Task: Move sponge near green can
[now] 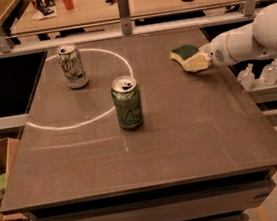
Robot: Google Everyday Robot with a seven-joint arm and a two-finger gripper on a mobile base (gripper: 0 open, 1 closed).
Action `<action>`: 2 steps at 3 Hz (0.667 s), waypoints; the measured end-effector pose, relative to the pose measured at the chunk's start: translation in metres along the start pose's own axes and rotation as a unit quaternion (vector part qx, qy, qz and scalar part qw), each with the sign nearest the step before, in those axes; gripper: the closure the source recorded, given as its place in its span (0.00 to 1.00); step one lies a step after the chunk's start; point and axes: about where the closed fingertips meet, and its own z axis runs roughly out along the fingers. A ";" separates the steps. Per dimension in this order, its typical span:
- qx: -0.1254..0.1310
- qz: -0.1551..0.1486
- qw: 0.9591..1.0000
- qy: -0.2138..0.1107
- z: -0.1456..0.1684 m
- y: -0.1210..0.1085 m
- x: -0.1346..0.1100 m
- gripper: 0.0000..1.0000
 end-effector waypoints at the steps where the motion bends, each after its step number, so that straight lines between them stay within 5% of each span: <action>1: -0.016 0.010 1.000 -0.014 -0.005 -0.002 -0.009 0.87; 2: -0.068 0.010 0.996 -0.054 -0.021 0.007 -0.028 1.00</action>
Offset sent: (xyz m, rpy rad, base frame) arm -0.0850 0.0466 0.0777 0.2182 0.0396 0.5496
